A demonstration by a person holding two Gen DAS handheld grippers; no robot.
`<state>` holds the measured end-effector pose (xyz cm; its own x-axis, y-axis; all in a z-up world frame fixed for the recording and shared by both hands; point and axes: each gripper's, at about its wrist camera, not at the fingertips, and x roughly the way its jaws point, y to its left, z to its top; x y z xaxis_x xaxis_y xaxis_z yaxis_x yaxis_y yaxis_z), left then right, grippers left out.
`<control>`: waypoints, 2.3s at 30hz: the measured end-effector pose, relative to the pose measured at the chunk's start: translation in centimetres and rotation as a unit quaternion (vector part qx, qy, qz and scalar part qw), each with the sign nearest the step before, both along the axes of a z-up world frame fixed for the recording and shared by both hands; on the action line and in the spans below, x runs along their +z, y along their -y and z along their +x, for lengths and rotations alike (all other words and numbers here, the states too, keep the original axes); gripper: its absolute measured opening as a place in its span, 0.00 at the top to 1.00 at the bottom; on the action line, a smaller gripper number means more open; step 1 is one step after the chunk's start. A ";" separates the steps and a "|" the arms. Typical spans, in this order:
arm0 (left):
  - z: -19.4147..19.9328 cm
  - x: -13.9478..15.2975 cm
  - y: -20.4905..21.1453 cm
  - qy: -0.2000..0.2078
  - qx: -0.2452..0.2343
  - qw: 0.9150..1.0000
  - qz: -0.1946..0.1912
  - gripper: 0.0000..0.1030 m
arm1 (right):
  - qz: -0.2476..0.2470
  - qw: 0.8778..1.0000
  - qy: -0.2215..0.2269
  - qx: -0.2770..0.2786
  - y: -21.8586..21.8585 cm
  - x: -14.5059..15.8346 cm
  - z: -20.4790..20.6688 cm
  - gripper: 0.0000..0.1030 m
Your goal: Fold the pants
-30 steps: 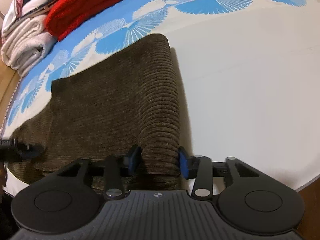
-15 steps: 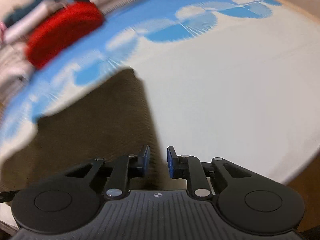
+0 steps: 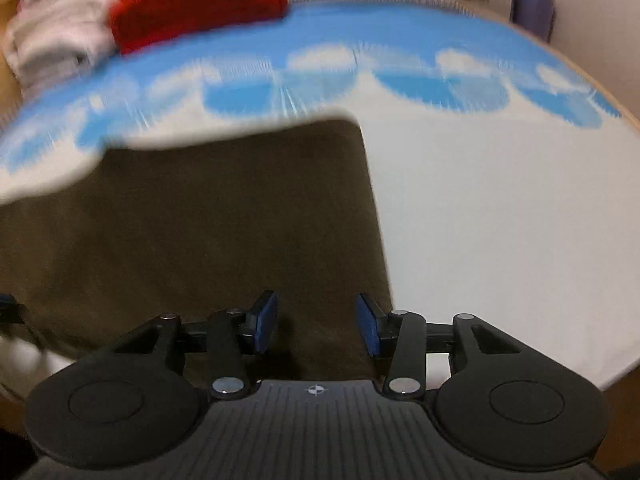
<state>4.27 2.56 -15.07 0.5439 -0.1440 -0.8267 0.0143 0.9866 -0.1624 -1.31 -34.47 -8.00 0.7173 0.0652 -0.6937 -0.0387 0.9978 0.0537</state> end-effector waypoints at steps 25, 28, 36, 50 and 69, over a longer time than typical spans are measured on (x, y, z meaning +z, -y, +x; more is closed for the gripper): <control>-4.1 -1.1 -17.0 -0.045 0.279 0.957 -0.064 0.36 | -0.042 0.990 -0.068 0.114 -10.5 -3.5 1.1 0.37; -3.6 -1.6 -17.0 -0.050 0.280 0.957 -0.061 0.35 | -0.039 0.990 -0.069 0.114 -10.3 -3.7 1.3 0.36; -3.0 -2.3 -17.1 -0.058 0.285 0.955 -0.064 0.32 | -0.042 0.989 -0.069 0.121 -10.4 -3.8 1.6 0.36; -0.9 -4.2 -18.9 -0.057 0.331 0.936 -0.103 0.15 | -0.043 0.988 -0.068 0.128 -10.4 -3.9 1.4 0.35; 1.8 11.9 -1.5 0.167 0.140 0.971 -0.098 0.77 | 0.029 0.997 0.012 0.073 -5.0 -0.6 -0.2 0.38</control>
